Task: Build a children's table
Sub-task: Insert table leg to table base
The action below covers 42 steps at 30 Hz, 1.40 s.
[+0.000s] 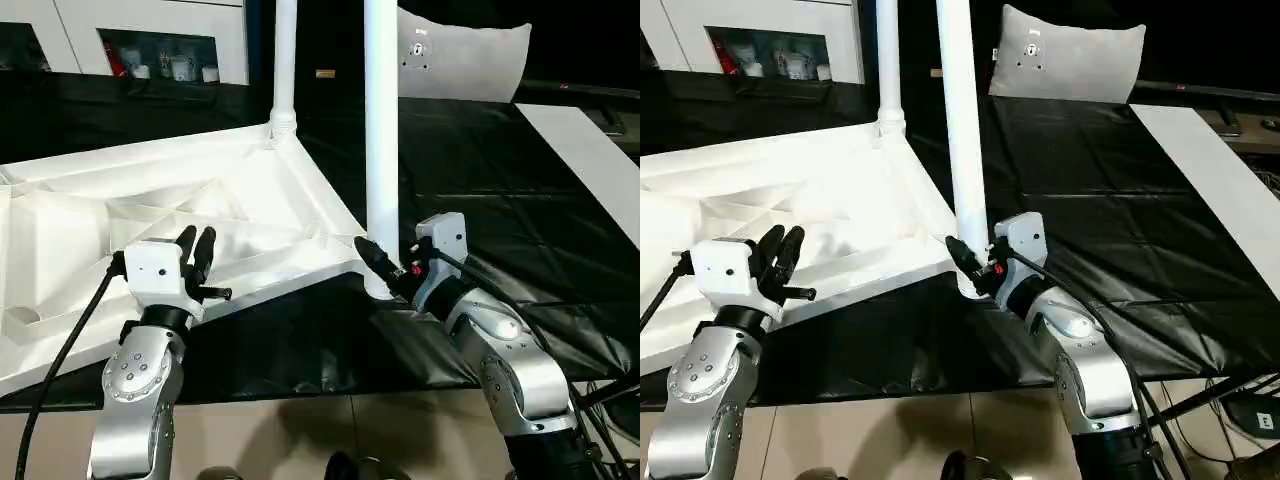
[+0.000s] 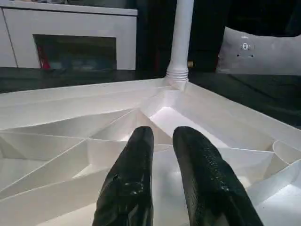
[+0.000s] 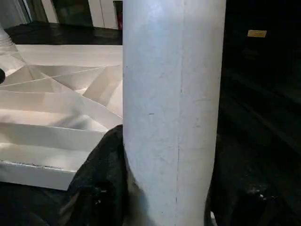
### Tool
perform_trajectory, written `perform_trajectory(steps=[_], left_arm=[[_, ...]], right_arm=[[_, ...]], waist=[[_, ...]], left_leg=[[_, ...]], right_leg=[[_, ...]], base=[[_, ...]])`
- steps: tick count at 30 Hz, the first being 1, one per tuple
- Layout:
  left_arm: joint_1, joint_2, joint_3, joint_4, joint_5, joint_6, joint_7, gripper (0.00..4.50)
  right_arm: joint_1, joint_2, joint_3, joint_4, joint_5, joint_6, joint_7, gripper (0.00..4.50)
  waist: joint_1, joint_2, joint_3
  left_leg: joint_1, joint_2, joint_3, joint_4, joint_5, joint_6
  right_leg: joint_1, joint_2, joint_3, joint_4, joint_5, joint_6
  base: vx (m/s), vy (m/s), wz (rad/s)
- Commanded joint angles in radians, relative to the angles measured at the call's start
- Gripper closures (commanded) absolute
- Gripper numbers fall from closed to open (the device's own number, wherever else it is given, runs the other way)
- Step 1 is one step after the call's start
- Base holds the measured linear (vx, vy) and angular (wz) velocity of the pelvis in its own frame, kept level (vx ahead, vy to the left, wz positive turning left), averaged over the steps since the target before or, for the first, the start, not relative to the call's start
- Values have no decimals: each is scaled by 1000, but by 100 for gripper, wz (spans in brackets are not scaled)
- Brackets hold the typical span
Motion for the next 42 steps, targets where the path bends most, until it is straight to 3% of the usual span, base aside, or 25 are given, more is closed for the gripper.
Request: perform_trajectory(steps=[1,42], left_arm=[[1,-5,-10,-17,0,-4,2,349],[1,-5,-10,-17,0,-4,2,349]], right_arm=[[-4,-9,-20,-2,2,-2,-2,262],[-4,-9,-20,-2,2,-2,-2,262]], waist=[[4,9,-68],[4,9,-68]], left_leg=[[-22,30,3,-68,-19,108],[-22,30,3,-67,-23,105]], right_leg=[[83,-64,66,-64,-323,-22],[83,-63,66,-64,-324,-21]], base=[[0,0,0],[0,0,0]])
